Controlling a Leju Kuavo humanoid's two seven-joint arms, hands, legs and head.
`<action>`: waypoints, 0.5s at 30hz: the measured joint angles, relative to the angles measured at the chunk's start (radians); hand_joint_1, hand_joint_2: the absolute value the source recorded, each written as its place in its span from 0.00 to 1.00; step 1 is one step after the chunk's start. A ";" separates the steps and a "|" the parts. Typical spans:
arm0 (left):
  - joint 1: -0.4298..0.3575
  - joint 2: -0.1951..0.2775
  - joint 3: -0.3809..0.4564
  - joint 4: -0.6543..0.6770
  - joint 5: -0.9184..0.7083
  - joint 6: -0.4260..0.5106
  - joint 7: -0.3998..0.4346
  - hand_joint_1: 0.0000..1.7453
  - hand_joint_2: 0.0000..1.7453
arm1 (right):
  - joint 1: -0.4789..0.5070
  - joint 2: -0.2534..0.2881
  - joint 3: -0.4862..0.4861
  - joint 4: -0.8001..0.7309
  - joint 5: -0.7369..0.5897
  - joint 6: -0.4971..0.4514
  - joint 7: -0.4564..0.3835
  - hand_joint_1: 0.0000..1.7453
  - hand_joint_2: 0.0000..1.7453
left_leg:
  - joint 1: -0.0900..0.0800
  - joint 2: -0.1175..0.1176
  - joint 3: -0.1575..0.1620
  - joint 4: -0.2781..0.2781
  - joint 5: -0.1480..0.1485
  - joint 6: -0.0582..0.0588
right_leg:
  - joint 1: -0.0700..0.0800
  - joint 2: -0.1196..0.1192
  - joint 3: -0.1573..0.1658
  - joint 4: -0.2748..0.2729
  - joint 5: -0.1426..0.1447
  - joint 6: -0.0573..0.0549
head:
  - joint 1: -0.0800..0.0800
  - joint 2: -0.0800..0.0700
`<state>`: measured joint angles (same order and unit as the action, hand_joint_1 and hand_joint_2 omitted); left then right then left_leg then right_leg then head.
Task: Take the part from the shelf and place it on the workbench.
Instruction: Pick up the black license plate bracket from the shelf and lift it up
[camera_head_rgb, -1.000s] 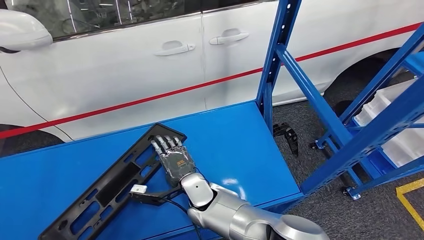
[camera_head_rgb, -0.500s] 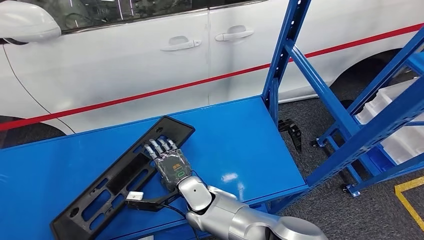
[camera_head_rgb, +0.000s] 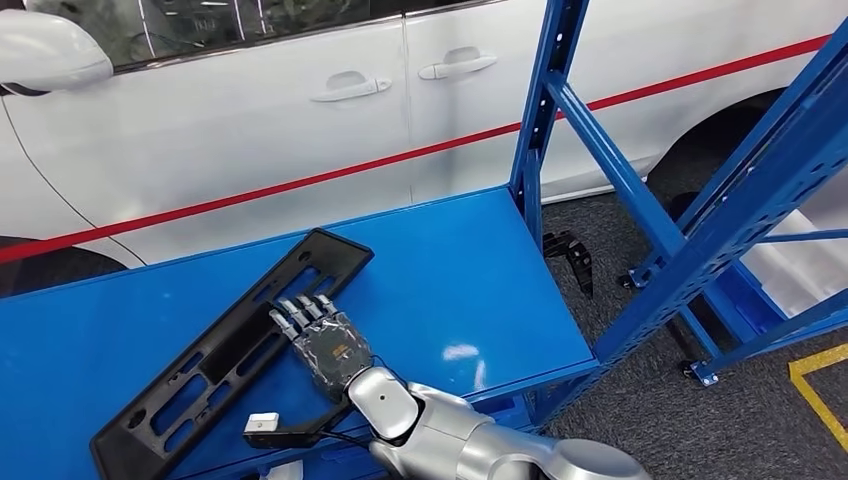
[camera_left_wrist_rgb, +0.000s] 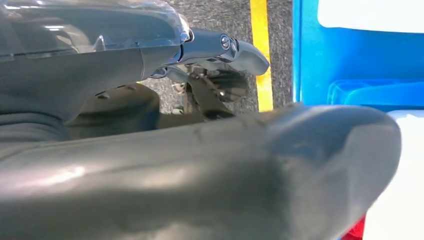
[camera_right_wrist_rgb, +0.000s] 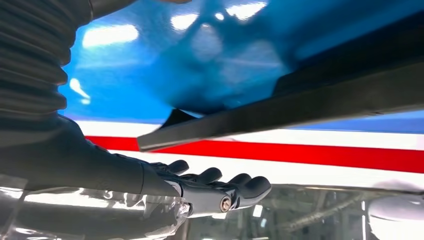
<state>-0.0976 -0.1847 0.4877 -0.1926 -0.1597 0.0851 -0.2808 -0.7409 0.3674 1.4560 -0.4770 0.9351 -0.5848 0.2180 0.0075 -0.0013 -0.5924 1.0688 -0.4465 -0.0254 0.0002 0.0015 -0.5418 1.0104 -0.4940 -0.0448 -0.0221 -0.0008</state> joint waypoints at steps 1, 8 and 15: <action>-0.001 0.000 0.000 0.000 0.000 0.000 0.001 0.00 0.00 | 0.001 0.001 0.002 -0.002 0.004 -0.002 -0.003 0.00 1.00 | -0.003 0.000 0.020 -0.041 0.007 0.005 | 0.000 0.000 -0.002 0.000 0.000 0.004 | 0.000 0.000; -0.004 -0.003 -0.001 0.000 -0.005 -0.006 0.000 0.00 0.00 | 0.003 0.000 0.009 -0.011 0.017 0.002 -0.011 0.00 1.00 | -0.001 0.001 0.035 -0.089 0.005 0.044 | -0.003 0.000 -0.075 0.137 -0.076 0.039 | 0.001 0.000; -0.004 -0.007 -0.007 0.000 -0.017 0.004 0.005 0.00 0.00 | 0.008 -0.001 0.011 -0.017 0.024 0.016 -0.012 0.00 1.00 | -0.003 -0.002 0.058 -0.076 -0.030 0.039 | -0.008 -0.001 -0.084 0.098 0.020 0.039 | 0.002 0.000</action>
<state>-0.1011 -0.1916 0.4804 -0.1926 -0.1770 0.0890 -0.2756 -0.7334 0.3667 1.4672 -0.4945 0.9590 -0.5683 0.2061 0.0040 -0.0034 -0.5348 0.9931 -0.4764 0.0132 -0.0076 0.0005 -0.6256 1.1079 -0.4744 -0.0055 -0.0206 -0.0008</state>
